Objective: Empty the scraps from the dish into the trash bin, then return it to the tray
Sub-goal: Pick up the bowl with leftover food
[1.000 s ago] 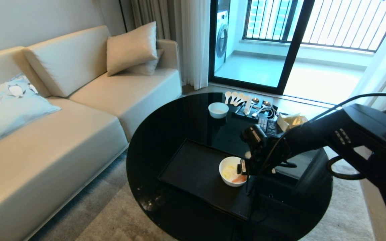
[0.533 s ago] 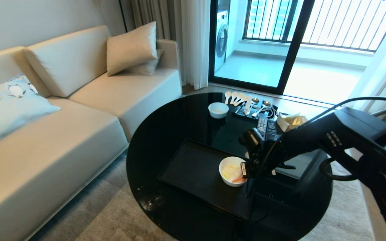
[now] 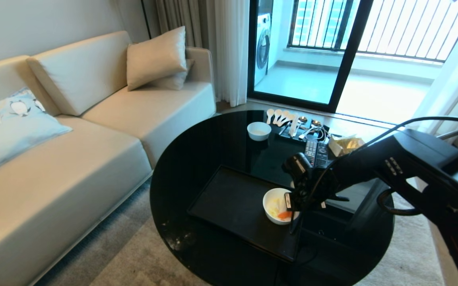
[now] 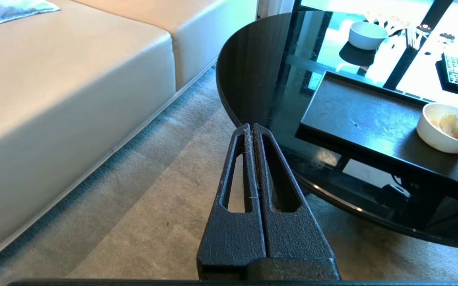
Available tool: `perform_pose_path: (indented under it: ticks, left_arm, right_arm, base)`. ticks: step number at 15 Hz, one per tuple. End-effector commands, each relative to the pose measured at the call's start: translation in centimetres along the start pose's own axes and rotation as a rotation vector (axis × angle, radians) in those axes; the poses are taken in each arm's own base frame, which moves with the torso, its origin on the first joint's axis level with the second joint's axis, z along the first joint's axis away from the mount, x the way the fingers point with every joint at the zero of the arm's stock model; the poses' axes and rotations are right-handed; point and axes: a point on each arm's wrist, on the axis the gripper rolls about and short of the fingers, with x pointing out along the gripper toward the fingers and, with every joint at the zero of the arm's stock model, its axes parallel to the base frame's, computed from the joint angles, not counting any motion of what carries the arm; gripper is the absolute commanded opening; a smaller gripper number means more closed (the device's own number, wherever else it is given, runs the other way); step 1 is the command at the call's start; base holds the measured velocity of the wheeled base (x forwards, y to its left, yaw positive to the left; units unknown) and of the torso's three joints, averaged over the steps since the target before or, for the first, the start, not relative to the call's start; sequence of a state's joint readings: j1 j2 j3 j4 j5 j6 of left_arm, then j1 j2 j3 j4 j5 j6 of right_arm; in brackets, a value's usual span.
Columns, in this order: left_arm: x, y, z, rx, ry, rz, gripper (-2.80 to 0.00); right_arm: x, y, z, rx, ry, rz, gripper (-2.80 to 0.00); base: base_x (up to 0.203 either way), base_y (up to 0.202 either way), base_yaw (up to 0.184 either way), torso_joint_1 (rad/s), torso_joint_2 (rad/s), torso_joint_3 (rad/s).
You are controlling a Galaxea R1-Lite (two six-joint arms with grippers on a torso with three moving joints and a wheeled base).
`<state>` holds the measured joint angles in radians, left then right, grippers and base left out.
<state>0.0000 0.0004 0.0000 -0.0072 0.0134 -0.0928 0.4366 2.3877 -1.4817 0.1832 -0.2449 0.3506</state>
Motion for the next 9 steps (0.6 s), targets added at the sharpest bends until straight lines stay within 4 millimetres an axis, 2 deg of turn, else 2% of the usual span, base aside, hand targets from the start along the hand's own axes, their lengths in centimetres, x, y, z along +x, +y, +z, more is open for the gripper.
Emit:
perform_pose_path:
  ticks: [1,5,9]
  left_arm:
    - [0.0,0.0,0.0,-0.001,-0.001,0.000,-2.80]
    - [0.0,0.0,0.0,-0.001,-0.001,0.000,-2.80]
    - [0.0,0.0,0.0,-0.001,-0.001,0.000,-2.80]
  right_arm:
    - [0.1,0.0,-0.1,0.002,0.004,-0.002,-2.80]
    - [-0.9,-0.1,0.4,0.044,-0.014,0.008,-2.80]
    - [-2.8,-0.5,0.9,0.120,-0.029,0.016,-2.80]
  base:
    - [0.000,0.000,0.000,0.000,0.00,0.000]
    - [0.000,0.000,0.000,0.000,0.00,0.000]
    - [0.000,0.000,0.000,0.000,0.00,0.000]
